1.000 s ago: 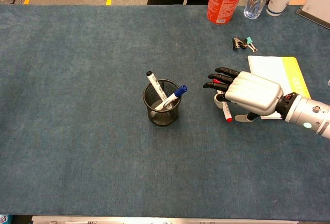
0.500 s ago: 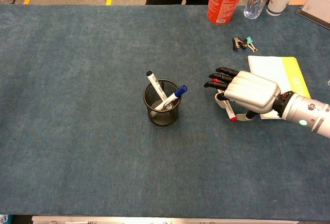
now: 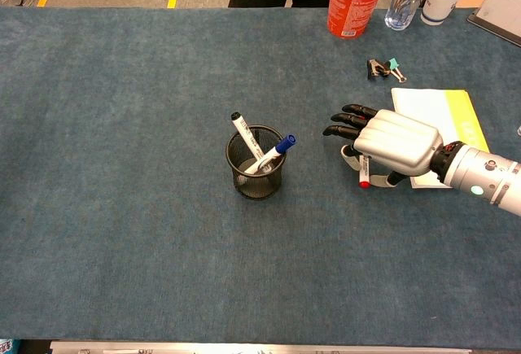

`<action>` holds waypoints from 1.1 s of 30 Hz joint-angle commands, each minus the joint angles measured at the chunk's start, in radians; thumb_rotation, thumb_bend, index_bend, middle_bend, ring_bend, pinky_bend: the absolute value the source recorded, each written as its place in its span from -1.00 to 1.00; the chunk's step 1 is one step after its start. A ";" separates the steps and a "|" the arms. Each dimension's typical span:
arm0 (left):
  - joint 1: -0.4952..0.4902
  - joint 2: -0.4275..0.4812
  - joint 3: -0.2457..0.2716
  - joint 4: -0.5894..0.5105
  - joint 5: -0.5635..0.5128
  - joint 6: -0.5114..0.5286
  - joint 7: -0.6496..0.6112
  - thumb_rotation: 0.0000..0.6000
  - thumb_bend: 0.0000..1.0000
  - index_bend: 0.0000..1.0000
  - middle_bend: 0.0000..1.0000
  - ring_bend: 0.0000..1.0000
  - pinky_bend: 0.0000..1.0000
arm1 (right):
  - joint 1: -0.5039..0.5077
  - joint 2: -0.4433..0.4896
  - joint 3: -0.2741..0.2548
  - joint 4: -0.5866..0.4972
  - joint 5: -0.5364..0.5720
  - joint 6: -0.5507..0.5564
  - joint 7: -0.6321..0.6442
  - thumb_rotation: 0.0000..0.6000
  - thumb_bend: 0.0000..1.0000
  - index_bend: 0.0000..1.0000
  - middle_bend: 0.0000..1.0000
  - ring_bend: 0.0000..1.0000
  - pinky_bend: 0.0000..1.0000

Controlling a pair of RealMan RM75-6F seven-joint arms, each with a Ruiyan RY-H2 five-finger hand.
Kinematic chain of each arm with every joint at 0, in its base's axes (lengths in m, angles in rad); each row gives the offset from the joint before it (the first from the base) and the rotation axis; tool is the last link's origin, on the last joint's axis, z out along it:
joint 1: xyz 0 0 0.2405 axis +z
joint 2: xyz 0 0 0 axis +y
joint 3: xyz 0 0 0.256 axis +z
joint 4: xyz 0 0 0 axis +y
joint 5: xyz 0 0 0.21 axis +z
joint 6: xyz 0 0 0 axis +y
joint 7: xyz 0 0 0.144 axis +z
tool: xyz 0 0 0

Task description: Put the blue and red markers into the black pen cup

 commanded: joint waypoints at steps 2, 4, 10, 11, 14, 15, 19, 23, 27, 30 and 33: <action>0.001 0.000 -0.003 0.000 0.000 0.001 -0.001 1.00 -0.49 -0.44 -1.00 -1.00 -1.00 | 0.000 0.002 0.002 -0.002 0.004 0.007 0.004 1.00 -0.58 0.15 -0.72 -0.99 -1.00; 0.001 0.000 -0.005 -0.001 0.000 0.001 -0.002 1.00 -0.49 -0.44 -1.00 -1.00 -1.00 | -0.001 0.004 0.004 -0.006 0.007 0.015 0.007 1.00 -0.58 0.15 -0.71 -0.99 -1.00; 0.001 0.004 -0.012 -0.008 -0.003 0.001 -0.003 1.00 -0.49 -0.44 -1.00 -1.00 -1.00 | -0.008 0.025 0.030 -0.039 0.024 0.070 0.035 1.00 -0.58 0.19 -0.67 -0.99 -1.00; 0.001 0.005 -0.013 -0.009 -0.003 0.000 -0.003 1.00 -0.49 -0.43 -1.00 -1.00 -1.00 | -0.010 0.030 0.035 -0.046 0.026 0.080 0.038 1.00 -0.58 0.20 -0.66 -0.99 -1.00; 0.001 0.008 -0.016 -0.015 -0.005 -0.001 -0.003 1.00 -0.49 -0.43 -1.00 -1.00 -1.00 | -0.014 0.047 0.054 -0.075 0.034 0.114 0.050 1.00 -0.58 0.22 -0.63 -0.98 -1.00; 0.001 0.009 -0.016 -0.017 -0.005 -0.002 -0.001 1.00 -0.49 -0.43 -1.00 -1.00 -1.00 | -0.015 0.053 0.061 -0.086 0.038 0.123 0.054 1.00 -0.58 0.22 -0.62 -0.98 -1.00; -0.002 0.010 -0.019 -0.024 -0.008 -0.007 0.004 1.00 -0.49 -0.43 -1.00 -1.00 -1.00 | -0.018 0.076 0.093 -0.148 0.053 0.167 0.082 1.00 -0.58 0.23 -0.61 -0.98 -1.00; -0.003 0.007 -0.022 -0.029 -0.005 -0.004 0.010 1.00 -0.49 -0.42 -1.00 -1.00 -1.00 | -0.014 0.095 0.133 -0.226 0.080 0.192 0.125 1.00 -0.58 0.25 -0.60 -0.98 -1.00; -0.004 0.004 -0.021 -0.033 -0.003 -0.007 0.018 1.00 -0.49 -0.42 -1.00 -1.00 -1.00 | 0.001 0.117 0.171 -0.306 0.095 0.203 0.167 1.00 -0.58 0.26 -0.59 -0.97 -1.00; -0.005 0.003 -0.021 -0.035 -0.003 -0.008 0.023 1.00 -0.49 -0.42 -1.00 -1.00 -1.00 | 0.015 0.138 0.190 -0.378 0.103 0.198 0.198 1.00 -0.58 0.26 -0.59 -0.97 -1.00; -0.005 0.003 -0.022 -0.038 -0.006 -0.008 0.027 1.00 -0.49 -0.42 -1.00 -1.00 -1.00 | 0.028 0.155 0.199 -0.455 0.118 0.177 0.250 1.00 -0.58 0.26 -0.59 -0.97 -1.00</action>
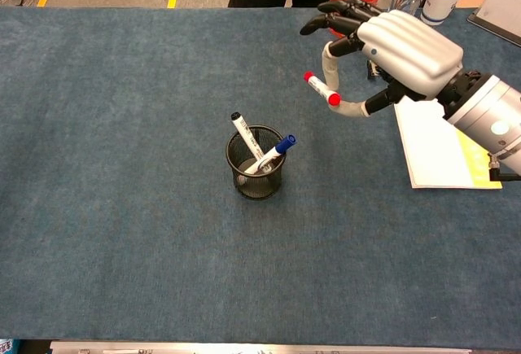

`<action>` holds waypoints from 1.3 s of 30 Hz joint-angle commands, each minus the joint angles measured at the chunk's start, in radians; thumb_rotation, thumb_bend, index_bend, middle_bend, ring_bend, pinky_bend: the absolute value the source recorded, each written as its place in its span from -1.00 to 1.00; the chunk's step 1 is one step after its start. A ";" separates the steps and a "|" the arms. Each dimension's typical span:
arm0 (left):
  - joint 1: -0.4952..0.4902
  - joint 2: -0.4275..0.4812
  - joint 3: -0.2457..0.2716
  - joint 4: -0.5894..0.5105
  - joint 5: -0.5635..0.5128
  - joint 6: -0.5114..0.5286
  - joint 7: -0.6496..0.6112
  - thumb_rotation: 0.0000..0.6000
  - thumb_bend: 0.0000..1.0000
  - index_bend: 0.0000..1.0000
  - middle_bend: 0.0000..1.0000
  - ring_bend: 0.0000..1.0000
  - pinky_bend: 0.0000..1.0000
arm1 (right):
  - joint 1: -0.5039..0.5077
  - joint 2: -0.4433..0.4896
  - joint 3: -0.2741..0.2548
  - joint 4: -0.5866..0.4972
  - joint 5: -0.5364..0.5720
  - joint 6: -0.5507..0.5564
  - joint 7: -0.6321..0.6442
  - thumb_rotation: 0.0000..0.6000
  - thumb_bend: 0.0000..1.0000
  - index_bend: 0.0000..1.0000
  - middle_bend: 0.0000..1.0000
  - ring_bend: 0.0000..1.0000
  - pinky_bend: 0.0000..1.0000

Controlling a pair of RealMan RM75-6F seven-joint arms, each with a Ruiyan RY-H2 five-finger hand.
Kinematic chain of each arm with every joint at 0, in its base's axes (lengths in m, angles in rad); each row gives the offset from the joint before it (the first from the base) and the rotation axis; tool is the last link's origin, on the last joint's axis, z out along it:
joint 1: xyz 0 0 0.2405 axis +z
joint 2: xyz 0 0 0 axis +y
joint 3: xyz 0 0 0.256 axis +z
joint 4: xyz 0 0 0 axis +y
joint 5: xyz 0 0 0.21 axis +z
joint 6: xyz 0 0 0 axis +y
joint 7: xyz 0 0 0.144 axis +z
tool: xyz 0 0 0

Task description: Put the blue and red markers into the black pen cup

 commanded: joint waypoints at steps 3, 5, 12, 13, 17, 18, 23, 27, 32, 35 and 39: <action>0.001 0.000 0.001 -0.003 0.000 -0.001 0.006 1.00 -0.49 -0.42 -1.00 -1.00 -1.00 | 0.030 0.039 0.023 -0.131 0.026 -0.035 0.095 1.00 -0.58 0.26 -0.59 -0.97 -1.00; 0.001 0.002 0.003 -0.004 0.000 -0.004 0.010 1.00 -0.49 -0.42 -1.00 -1.00 -1.00 | 0.035 0.045 0.022 -0.164 0.024 -0.043 0.117 1.00 -0.58 0.26 -0.59 -0.97 -1.00; 0.000 0.001 0.003 -0.005 -0.001 -0.006 0.015 1.00 -0.49 -0.42 -1.00 -1.00 -1.00 | 0.035 0.063 -0.016 -0.269 0.007 -0.067 0.190 1.00 -0.58 0.26 -0.59 -0.97 -1.00; 0.000 0.000 0.003 -0.005 0.000 -0.007 0.016 1.00 -0.49 -0.42 -1.00 -1.00 -1.00 | 0.034 0.064 -0.022 -0.277 0.003 -0.069 0.197 1.00 -0.58 0.26 -0.59 -0.97 -1.00; -0.001 -0.004 0.005 -0.002 0.002 -0.011 0.017 1.00 -0.49 -0.42 -1.00 -1.00 -1.00 | 0.033 0.065 -0.045 -0.305 -0.005 -0.082 0.222 1.00 -0.58 0.26 -0.59 -0.97 -1.00; -0.001 -0.004 0.006 -0.001 0.002 -0.011 0.017 1.00 -0.49 -0.42 -1.00 -1.00 -1.00 | 0.033 0.066 -0.049 -0.310 -0.004 -0.087 0.227 1.00 -0.58 0.26 -0.59 -0.97 -1.00; 0.002 -0.005 0.008 0.003 0.002 -0.011 0.015 1.00 -0.49 -0.42 -1.00 -1.00 -1.00 | 0.027 0.069 -0.065 -0.315 0.006 -0.103 0.238 1.00 -0.58 0.26 -0.59 -0.97 -1.00; 0.003 -0.007 0.008 0.007 0.000 -0.012 0.010 1.00 -0.49 -0.42 -1.00 -1.00 -1.00 | 0.023 0.059 -0.075 -0.294 0.017 -0.115 0.237 1.00 -0.58 0.26 -0.59 -0.97 -1.00; 0.003 -0.010 0.009 0.010 0.003 -0.014 0.009 1.00 -0.49 -0.42 -1.00 -1.00 -1.00 | 0.025 0.038 -0.073 -0.261 0.040 -0.137 0.237 1.00 -0.58 0.26 -0.59 -0.97 -1.00; 0.003 -0.010 0.009 0.012 0.004 -0.014 0.008 1.00 -0.49 -0.42 -1.00 -1.00 -1.00 | 0.029 0.026 -0.072 -0.239 0.051 -0.155 0.228 1.00 -0.58 0.22 -0.61 -0.97 -1.00; 0.003 -0.011 0.009 0.017 0.002 -0.016 0.004 1.00 -0.49 -0.42 -1.00 -1.00 -1.00 | 0.037 0.014 -0.068 -0.217 0.068 -0.181 0.211 1.00 -0.59 -0.23 -0.78 -0.99 -1.00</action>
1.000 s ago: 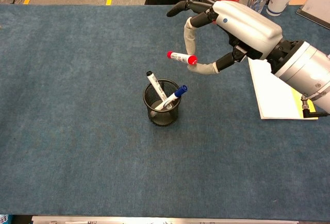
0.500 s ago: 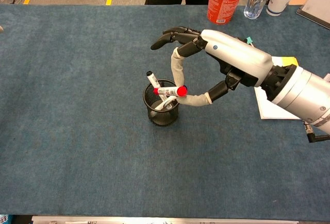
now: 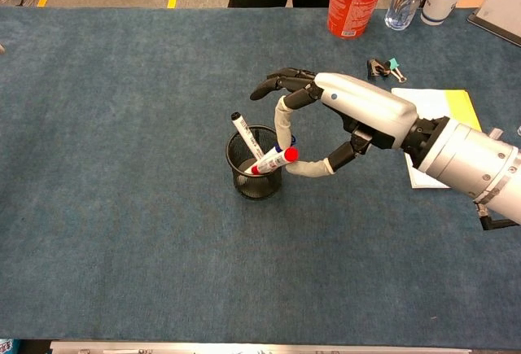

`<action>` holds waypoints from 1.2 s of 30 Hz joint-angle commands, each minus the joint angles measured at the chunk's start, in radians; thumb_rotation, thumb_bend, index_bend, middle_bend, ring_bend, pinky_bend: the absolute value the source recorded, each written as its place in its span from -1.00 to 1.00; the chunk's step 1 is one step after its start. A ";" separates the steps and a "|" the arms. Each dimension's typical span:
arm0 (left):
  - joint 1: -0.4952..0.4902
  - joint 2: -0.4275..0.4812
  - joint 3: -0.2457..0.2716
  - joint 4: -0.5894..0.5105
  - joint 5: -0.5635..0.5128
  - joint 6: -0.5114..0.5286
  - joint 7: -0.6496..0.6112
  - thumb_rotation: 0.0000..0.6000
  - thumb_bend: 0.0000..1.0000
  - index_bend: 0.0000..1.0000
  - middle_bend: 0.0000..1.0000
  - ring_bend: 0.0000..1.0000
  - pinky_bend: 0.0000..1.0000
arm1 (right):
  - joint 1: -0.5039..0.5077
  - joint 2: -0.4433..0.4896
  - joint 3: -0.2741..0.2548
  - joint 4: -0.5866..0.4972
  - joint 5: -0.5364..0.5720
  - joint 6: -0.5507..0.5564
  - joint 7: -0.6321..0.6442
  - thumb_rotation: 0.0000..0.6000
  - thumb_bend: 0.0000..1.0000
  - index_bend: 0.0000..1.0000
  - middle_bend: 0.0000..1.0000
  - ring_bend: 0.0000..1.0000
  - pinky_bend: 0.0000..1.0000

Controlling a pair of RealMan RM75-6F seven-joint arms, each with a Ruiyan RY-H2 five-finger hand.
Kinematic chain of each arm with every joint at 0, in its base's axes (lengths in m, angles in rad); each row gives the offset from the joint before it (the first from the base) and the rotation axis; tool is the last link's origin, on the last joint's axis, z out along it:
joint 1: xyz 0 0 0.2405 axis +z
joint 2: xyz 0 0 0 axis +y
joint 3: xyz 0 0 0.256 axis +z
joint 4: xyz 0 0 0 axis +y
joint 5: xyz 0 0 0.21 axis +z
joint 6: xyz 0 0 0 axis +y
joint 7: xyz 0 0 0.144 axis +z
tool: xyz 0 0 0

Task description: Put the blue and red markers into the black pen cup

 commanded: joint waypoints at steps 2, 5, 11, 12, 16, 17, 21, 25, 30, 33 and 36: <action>0.001 0.000 0.000 0.003 -0.001 -0.001 -0.005 1.00 -0.49 -0.42 -1.00 -1.00 -1.00 | 0.008 -0.013 0.006 0.024 0.014 -0.019 -0.026 1.00 -0.59 -0.51 -0.89 -1.00 -1.00; 0.002 0.000 0.000 0.005 -0.001 0.000 -0.010 1.00 -0.49 -0.42 -1.00 -1.00 -1.00 | 0.005 -0.022 0.019 0.041 0.018 -0.007 -0.047 1.00 -0.59 -0.86 -1.00 -1.00 -1.00; 0.001 0.001 -0.004 0.018 -0.001 0.002 -0.005 1.00 -0.49 -0.42 -1.00 -1.00 -1.00 | -0.031 0.020 0.053 0.048 0.037 0.071 -0.143 1.00 -0.59 -0.96 -1.00 -1.00 -1.00; 0.001 0.001 -0.004 0.021 0.000 0.005 0.000 1.00 -0.49 -0.42 -1.00 -1.00 -1.00 | -0.041 0.031 0.059 0.046 0.048 0.085 -0.167 1.00 -0.59 -0.94 -0.99 -1.00 -1.00; 0.005 -0.009 -0.006 0.041 0.007 0.026 0.036 1.00 -0.49 -0.42 -1.00 -1.00 -1.00 | -0.096 0.091 0.072 0.041 0.098 0.150 -0.317 1.00 -0.54 -0.79 -0.90 -1.00 -1.00; 0.006 -0.013 -0.006 0.046 0.008 0.031 0.045 1.00 -0.49 -0.42 -1.00 -1.00 -1.00 | -0.109 0.104 0.073 0.037 0.112 0.161 -0.353 1.00 -0.51 -0.75 -0.88 -1.00 -1.00; 0.013 -0.033 -0.007 0.073 0.014 0.061 0.092 1.00 -0.49 -0.42 -1.00 -1.00 -1.00 | -0.159 0.170 0.070 0.004 0.195 0.185 -0.501 1.00 -0.47 -0.63 -0.82 -1.00 -1.00; 0.025 -0.062 -0.008 0.118 0.022 0.102 0.151 1.00 -0.49 -0.42 -1.00 -1.00 -1.00 | -0.210 0.238 0.067 -0.035 0.286 0.216 -0.629 1.00 -0.46 -0.61 -0.77 -1.00 -1.00; 0.046 -0.082 -0.011 0.138 -0.001 0.138 0.210 1.00 -0.49 -0.43 -1.00 -1.00 -1.00 | -0.272 0.283 0.061 -0.064 0.349 0.283 -0.722 1.00 -0.46 -0.58 -0.76 -1.00 -1.00; 0.063 -0.083 -0.011 0.133 -0.020 0.155 0.236 1.00 -0.49 -0.44 -1.00 -1.00 -1.00 | -0.311 0.299 0.057 -0.073 0.369 0.326 -0.739 1.00 -0.46 -0.56 -0.76 -1.00 -1.00; 0.083 -0.078 -0.007 0.118 -0.038 0.172 0.256 1.00 -0.49 -0.44 -0.99 -1.00 -1.00 | -0.355 0.304 0.052 -0.068 0.374 0.377 -0.729 1.00 -0.46 -0.56 -0.75 -1.00 -1.00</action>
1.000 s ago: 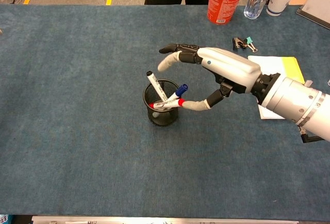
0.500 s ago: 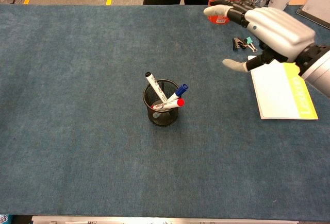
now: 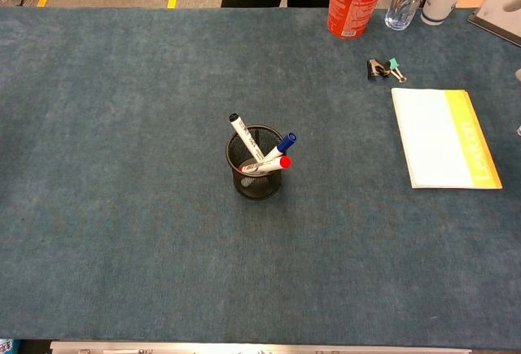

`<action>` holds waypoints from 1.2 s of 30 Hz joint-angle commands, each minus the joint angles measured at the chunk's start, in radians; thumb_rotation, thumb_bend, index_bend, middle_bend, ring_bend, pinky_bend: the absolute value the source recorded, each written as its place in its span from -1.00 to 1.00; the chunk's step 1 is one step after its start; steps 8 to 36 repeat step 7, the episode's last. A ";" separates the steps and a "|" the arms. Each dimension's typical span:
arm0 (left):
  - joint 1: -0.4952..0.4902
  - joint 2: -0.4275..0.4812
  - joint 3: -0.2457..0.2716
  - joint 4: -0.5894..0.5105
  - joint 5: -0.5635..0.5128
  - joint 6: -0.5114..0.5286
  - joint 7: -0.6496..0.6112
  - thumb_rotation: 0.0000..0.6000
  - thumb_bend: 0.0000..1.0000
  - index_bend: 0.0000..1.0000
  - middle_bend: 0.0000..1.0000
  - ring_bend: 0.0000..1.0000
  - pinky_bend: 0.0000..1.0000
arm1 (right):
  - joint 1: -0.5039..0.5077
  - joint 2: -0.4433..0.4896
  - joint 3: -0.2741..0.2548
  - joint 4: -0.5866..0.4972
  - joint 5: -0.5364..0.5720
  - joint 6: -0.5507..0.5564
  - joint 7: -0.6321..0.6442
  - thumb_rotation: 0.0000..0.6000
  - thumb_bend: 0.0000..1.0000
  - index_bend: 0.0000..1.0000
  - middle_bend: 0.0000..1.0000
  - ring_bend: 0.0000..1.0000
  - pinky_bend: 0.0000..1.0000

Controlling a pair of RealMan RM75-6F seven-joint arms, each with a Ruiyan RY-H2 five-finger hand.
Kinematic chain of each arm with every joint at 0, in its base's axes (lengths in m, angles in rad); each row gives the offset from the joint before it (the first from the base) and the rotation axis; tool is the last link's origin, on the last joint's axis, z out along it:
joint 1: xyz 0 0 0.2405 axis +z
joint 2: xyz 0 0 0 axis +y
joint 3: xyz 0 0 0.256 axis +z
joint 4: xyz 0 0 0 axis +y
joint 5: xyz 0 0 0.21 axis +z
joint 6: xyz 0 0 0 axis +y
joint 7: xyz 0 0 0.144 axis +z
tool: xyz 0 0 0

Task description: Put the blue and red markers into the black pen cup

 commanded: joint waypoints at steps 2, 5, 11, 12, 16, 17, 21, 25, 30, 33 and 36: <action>0.025 0.010 0.005 -0.029 -0.021 0.021 0.025 1.00 -0.49 -0.44 -0.99 -1.00 -1.00 | -0.062 0.014 -0.010 -0.005 0.009 0.062 0.017 1.00 -0.46 -0.56 -0.75 -1.00 -1.00; 0.043 0.017 0.009 -0.049 -0.028 0.039 0.042 1.00 -0.49 -0.44 -0.99 -1.00 -1.00 | -0.093 0.016 -0.016 -0.003 0.002 0.091 0.024 1.00 -0.46 -0.56 -0.76 -1.00 -1.00; 0.050 0.017 0.010 -0.055 -0.026 0.048 0.047 1.00 -0.49 -0.44 -0.99 -1.00 -1.00 | -0.105 0.016 -0.016 -0.003 -0.001 0.100 0.033 1.00 -0.46 -0.56 -0.75 -1.00 -1.00; 0.050 0.017 0.010 -0.055 -0.026 0.048 0.047 1.00 -0.49 -0.44 -0.99 -1.00 -1.00 | -0.105 0.016 -0.016 -0.003 -0.001 0.100 0.033 1.00 -0.46 -0.56 -0.75 -1.00 -1.00; 0.050 0.017 0.010 -0.055 -0.026 0.048 0.047 1.00 -0.49 -0.44 -0.99 -1.00 -1.00 | -0.105 0.016 -0.016 -0.003 -0.001 0.100 0.033 1.00 -0.46 -0.56 -0.75 -1.00 -1.00; 0.050 0.017 0.010 -0.055 -0.026 0.048 0.047 1.00 -0.49 -0.44 -0.99 -1.00 -1.00 | -0.105 0.016 -0.016 -0.003 -0.001 0.100 0.033 1.00 -0.46 -0.56 -0.75 -1.00 -1.00; 0.050 0.017 0.010 -0.055 -0.026 0.048 0.047 1.00 -0.49 -0.44 -0.99 -1.00 -1.00 | -0.105 0.016 -0.016 -0.003 -0.001 0.100 0.033 1.00 -0.46 -0.56 -0.75 -1.00 -1.00; 0.050 0.017 0.010 -0.055 -0.026 0.048 0.047 1.00 -0.49 -0.44 -0.99 -1.00 -1.00 | -0.105 0.016 -0.016 -0.003 -0.001 0.100 0.033 1.00 -0.46 -0.56 -0.75 -1.00 -1.00; 0.050 0.017 0.010 -0.055 -0.026 0.048 0.047 1.00 -0.49 -0.44 -0.99 -1.00 -1.00 | -0.105 0.016 -0.016 -0.003 -0.001 0.100 0.033 1.00 -0.46 -0.56 -0.75 -1.00 -1.00; 0.050 0.017 0.010 -0.055 -0.026 0.048 0.047 1.00 -0.49 -0.44 -0.99 -1.00 -1.00 | -0.105 0.016 -0.016 -0.003 -0.001 0.100 0.033 1.00 -0.46 -0.56 -0.75 -1.00 -1.00; 0.050 0.017 0.010 -0.055 -0.026 0.048 0.047 1.00 -0.49 -0.44 -0.99 -1.00 -1.00 | -0.105 0.016 -0.016 -0.003 -0.001 0.100 0.033 1.00 -0.46 -0.56 -0.75 -1.00 -1.00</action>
